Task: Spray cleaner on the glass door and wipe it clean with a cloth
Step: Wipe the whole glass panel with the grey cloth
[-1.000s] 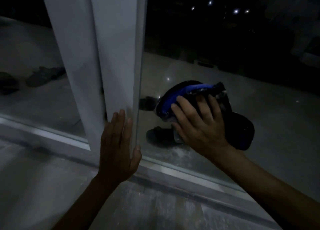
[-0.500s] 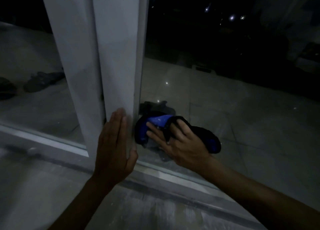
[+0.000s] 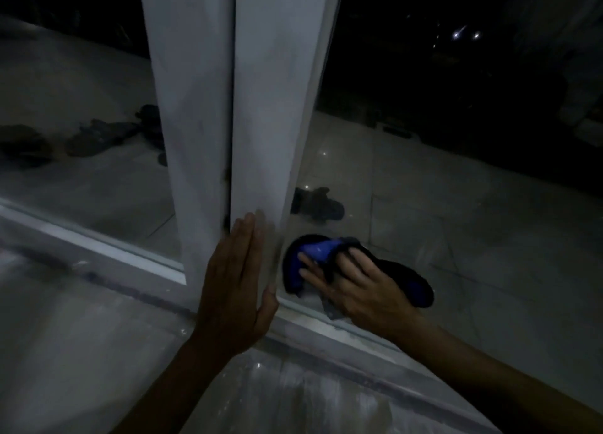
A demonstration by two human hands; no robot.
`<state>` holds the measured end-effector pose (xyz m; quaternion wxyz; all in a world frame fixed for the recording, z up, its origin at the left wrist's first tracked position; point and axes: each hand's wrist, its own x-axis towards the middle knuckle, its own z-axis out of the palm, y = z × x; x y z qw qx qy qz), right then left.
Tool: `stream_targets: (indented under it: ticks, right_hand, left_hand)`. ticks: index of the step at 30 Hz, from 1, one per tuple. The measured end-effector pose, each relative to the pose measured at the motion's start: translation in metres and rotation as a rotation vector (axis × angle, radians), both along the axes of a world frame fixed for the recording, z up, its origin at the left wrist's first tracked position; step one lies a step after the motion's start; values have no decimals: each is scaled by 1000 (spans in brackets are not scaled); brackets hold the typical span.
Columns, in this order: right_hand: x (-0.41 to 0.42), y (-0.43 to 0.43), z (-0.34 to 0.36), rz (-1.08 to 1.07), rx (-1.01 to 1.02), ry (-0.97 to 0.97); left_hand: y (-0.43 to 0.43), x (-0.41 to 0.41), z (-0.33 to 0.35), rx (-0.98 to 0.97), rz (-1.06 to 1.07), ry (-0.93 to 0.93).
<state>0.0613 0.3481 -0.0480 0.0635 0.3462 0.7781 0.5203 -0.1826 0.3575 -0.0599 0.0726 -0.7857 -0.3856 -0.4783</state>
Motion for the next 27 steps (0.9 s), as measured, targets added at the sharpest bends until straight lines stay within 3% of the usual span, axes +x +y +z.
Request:
stream_targets:
  ticks: [4,10,17,21,25,27]
  right_hand:
    - [15,-16,33,-7,78,96]
    - [-40,14,102,41,419,570]
    - [-2,-6,20,83,154,261]
    - [33,-28,25,5,188,427]
    - [10,-23,85,-58,517,732]
    - [-13,-8,100,-45,552,795]
  left_hand:
    - [-4,7,3,2,-12,-5]
    - [0,16,23,48,-10,-69]
    - [-1,13,18,83,3,1]
    - [-4,20,19,166,-49,22]
    - [-7,46,34,206,-58,-46]
    - [-7,59,40,205,-68,-62]
